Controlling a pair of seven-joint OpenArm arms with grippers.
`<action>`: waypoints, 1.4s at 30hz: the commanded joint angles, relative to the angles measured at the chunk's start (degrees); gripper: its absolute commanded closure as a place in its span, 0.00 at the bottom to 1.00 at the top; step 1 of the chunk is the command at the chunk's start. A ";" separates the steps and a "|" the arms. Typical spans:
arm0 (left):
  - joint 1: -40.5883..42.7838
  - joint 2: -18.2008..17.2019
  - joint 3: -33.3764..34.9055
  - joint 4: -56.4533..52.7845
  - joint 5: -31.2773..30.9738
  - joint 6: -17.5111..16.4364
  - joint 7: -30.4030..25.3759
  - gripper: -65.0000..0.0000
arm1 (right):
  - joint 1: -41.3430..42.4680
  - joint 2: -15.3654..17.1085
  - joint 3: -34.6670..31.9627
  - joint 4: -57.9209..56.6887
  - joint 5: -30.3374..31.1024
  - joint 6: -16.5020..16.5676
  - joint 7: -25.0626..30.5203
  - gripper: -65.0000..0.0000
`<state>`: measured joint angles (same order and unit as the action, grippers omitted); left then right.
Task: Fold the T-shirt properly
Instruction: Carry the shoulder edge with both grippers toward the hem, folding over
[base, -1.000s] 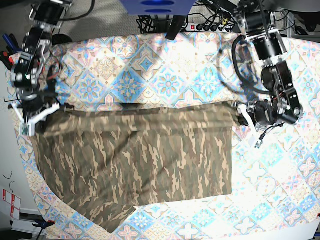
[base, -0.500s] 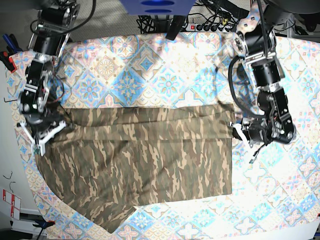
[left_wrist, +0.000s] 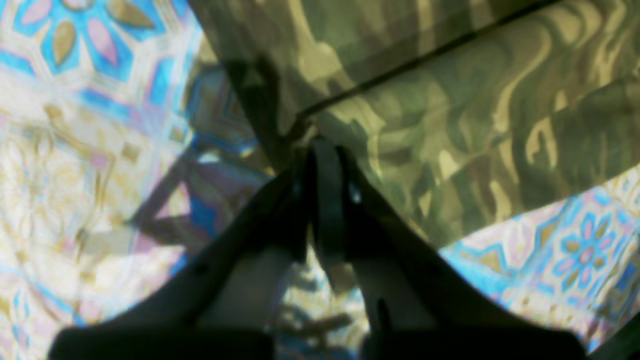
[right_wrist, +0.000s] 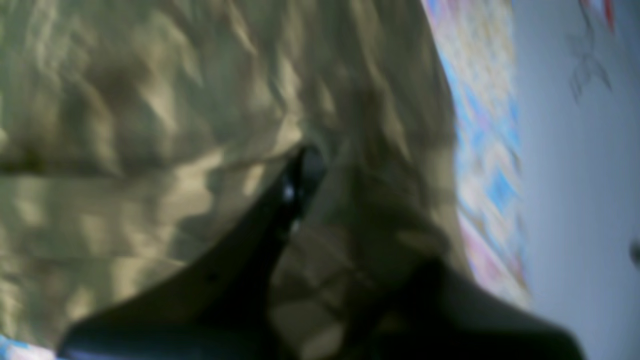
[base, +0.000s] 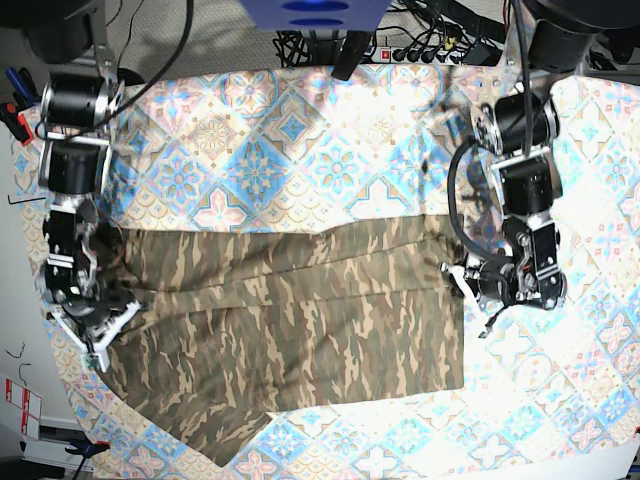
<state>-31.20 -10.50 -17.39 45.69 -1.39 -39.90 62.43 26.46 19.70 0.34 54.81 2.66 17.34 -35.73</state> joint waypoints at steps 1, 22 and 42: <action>-2.78 -0.62 -0.24 -0.46 0.20 -0.10 -1.99 0.97 | 2.51 1.09 -0.56 -1.40 -0.59 -0.42 1.75 0.99; -5.77 -0.79 -0.24 -10.75 6.09 -0.10 -14.30 0.97 | 21.15 -1.55 -15.50 -35.77 -1.03 -0.42 29.62 0.99; -3.48 -0.71 -0.50 -10.57 5.74 3.81 -27.31 0.53 | 21.06 -6.30 -14.98 -35.51 -18.08 -0.60 37.79 0.24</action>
<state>-33.01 -10.66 -17.85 34.17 4.73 -35.88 35.70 45.21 13.23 -14.90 18.06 -16.10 16.93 0.64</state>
